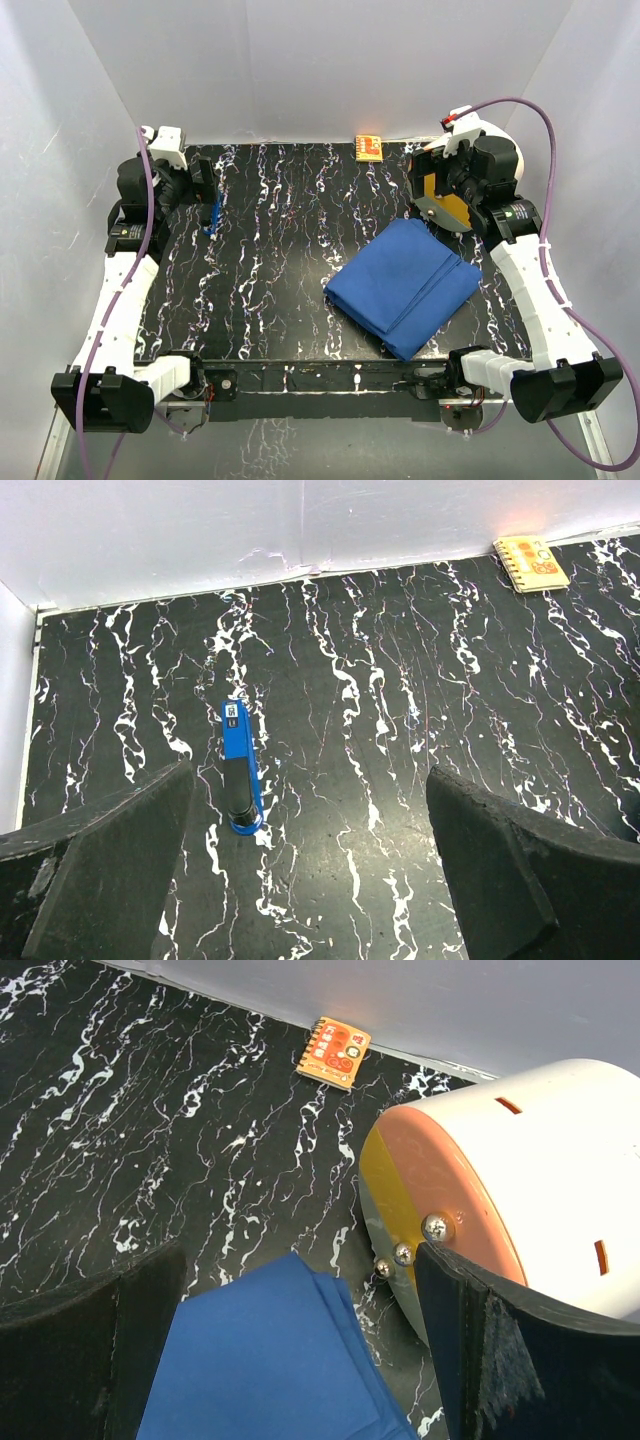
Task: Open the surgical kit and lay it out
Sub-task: Open the surgical kit at the center of the board.
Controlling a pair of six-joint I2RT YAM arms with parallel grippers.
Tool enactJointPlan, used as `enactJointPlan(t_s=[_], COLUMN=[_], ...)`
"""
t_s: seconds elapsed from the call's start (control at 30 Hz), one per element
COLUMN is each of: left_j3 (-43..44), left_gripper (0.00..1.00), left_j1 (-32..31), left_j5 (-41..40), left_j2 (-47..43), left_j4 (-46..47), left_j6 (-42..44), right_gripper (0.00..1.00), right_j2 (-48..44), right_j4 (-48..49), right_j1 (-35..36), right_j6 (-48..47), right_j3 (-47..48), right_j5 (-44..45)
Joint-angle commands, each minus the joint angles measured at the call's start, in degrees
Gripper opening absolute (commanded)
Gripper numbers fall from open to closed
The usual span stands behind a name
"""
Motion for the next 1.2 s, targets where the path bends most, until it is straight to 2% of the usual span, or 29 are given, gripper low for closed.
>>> enactJointPlan(t_s=[0.0,0.23,0.27,1.17], left_j3=[-0.4,-0.6,-0.4,-0.4], left_gripper=[0.99,0.99,0.99,0.99], left_j1=[-0.3,-0.3,0.0,0.0], left_j5=[0.7,1.2,0.0,0.0], left_j2=[-1.9,-1.6,0.0,0.0], left_j4=[1.5,1.7,0.3,0.3], left_j6=[-0.1,-0.3,0.0,0.0], right_gripper=[0.98,0.98,0.98,0.98], right_j2=[-0.8,-0.9,0.0,0.0], right_j4=[3.8,3.6,0.2,0.2], right_j1=[-0.4,-0.4,-0.2,-0.2], right_j6=[-0.9,-1.1,-0.5,-0.5], right_j3=[-0.5,-0.7,0.0,0.0], right_j5=[-1.0,-0.7,-0.4,-0.4])
